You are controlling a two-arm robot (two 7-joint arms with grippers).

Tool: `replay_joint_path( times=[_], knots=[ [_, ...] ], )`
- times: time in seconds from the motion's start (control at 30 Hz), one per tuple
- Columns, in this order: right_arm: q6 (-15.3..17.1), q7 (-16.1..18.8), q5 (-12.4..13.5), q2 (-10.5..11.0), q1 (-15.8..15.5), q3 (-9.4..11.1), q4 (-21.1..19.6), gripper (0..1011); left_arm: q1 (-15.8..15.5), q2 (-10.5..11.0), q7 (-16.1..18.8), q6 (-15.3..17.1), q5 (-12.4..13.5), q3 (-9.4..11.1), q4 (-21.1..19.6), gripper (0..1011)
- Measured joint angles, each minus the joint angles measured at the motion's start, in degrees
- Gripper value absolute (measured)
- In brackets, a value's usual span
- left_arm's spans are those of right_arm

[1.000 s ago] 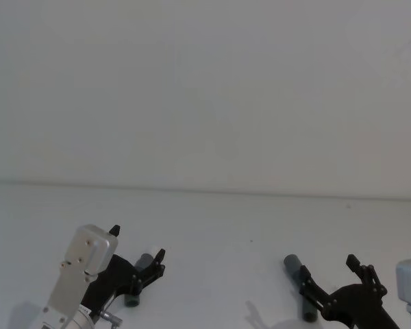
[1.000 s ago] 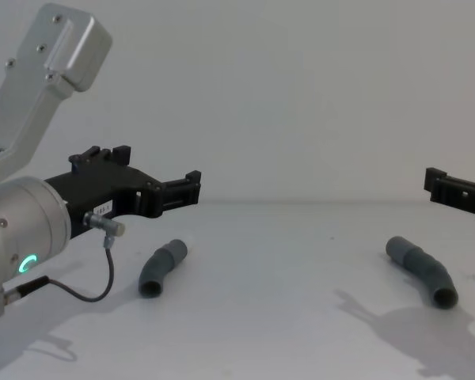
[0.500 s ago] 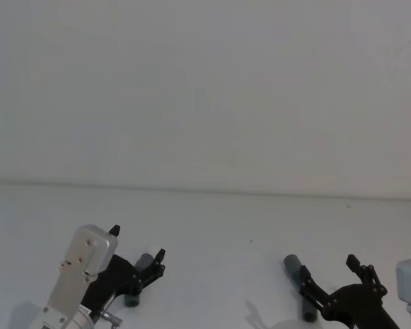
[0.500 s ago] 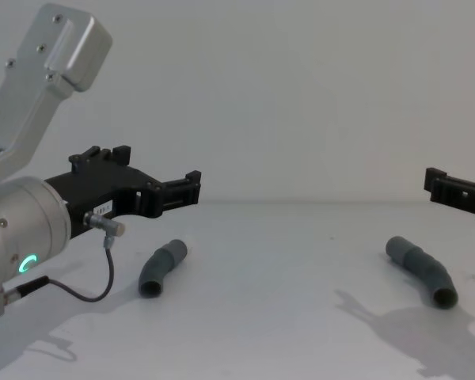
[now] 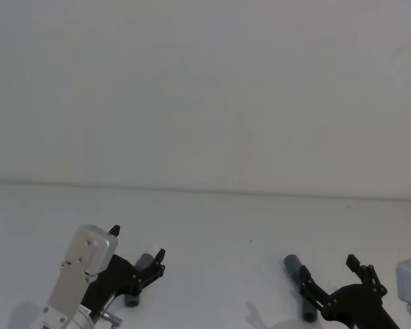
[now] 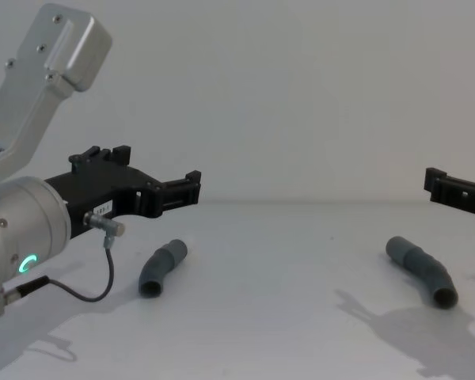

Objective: Use both hands to pick up one end of the pipe from the table, align the ends, and insert them.

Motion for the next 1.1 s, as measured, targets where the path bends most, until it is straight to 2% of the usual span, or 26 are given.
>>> replay_joint_path(
  times=[0.37, 0.57, 0.83, 1.1],
  knots=[
    [0.0, 0.0, 0.0, 0.0, 0.0, 0.0, 0.0, 1000, -0.1, -0.5, -0.1, 0.2, -0.3, -0.2, 0.3, 1001],
    [0.0, 0.0, 0.0, 0.0, 0.0, 0.0, 0.0, 1000, -0.1, -1.7, -0.1, 1.9, -2.0, -1.1, 0.5, 1001],
    [0.0, 0.0, 0.0, 0.0, 0.0, 0.0, 0.0, 1000, 0.1, -3.5, 0.8, 6.7, -4.9, -2.7, 0.1, 1001],
    [0.0, 0.0, 0.0, 0.0, 0.0, 0.0, 0.0, 1000, -0.2, -5.4, 2.8, 14.8, -7.7, -4.6, -1.1, 1001]
  ],
)
